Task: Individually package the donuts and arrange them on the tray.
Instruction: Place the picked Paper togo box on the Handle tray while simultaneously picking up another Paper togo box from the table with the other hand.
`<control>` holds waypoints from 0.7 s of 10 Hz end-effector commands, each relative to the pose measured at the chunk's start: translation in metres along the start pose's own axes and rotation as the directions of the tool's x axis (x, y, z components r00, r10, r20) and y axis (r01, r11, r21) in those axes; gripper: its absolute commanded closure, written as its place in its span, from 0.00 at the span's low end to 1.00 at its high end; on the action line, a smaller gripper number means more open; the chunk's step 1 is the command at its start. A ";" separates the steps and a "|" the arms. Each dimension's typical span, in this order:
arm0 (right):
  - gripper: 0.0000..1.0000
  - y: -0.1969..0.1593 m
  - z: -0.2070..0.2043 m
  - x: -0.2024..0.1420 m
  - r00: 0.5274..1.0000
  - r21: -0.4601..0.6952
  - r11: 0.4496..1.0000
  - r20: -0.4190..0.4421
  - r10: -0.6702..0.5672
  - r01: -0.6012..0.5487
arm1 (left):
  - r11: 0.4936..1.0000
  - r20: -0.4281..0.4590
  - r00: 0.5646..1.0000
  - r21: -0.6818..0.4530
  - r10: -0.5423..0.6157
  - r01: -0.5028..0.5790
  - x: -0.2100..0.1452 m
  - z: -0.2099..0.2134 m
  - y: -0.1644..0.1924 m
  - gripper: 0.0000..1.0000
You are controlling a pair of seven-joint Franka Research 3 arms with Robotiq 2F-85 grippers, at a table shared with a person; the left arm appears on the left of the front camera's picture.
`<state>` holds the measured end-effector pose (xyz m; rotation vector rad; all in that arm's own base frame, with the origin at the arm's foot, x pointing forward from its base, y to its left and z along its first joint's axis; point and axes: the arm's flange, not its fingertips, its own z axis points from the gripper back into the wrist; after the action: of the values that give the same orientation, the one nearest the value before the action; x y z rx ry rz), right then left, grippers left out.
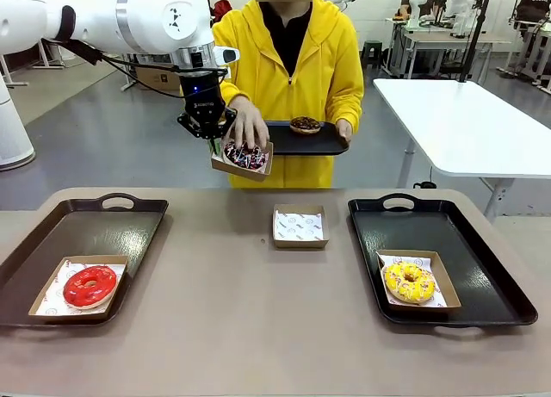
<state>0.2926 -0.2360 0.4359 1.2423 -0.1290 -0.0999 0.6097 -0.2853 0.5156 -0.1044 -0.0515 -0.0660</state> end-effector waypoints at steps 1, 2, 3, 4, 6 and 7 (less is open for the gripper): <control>0.00 0.004 -0.002 -0.002 1.000 0.014 1.000 0.011 -0.011 0.011 | 1.000 0.004 1.000 -0.006 -0.007 0.007 -0.006 0.000 0.003 1.00; 0.00 0.004 -0.002 -0.002 1.000 0.014 1.000 0.011 -0.011 0.011 | 1.000 0.004 1.000 -0.006 -0.007 0.007 -0.006 0.000 0.003 1.00; 0.00 0.004 -0.002 -0.002 1.000 0.014 1.000 0.011 -0.011 0.011 | 1.000 0.004 1.000 -0.006 -0.007 0.007 -0.006 0.000 0.003 1.00; 0.00 0.004 -0.002 -0.002 1.000 0.014 1.000 0.011 -0.011 0.011 | 1.000 0.004 1.000 -0.006 -0.007 0.007 -0.006 0.000 0.003 1.00; 0.00 0.004 -0.002 -0.002 1.000 0.014 1.000 0.011 -0.011 0.011 | 1.000 0.004 1.000 -0.006 -0.007 0.007 -0.006 0.000 0.003 1.00; 0.00 0.004 -0.002 -0.002 1.000 0.014 1.000 0.011 -0.011 0.011 | 1.000 0.004 1.000 -0.006 -0.007 0.007 -0.006 0.000 0.003 1.00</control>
<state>0.2926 -0.2360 0.4359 1.2423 -0.1289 -0.0998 0.6097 -0.2853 0.5155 -0.1043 -0.0513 -0.0661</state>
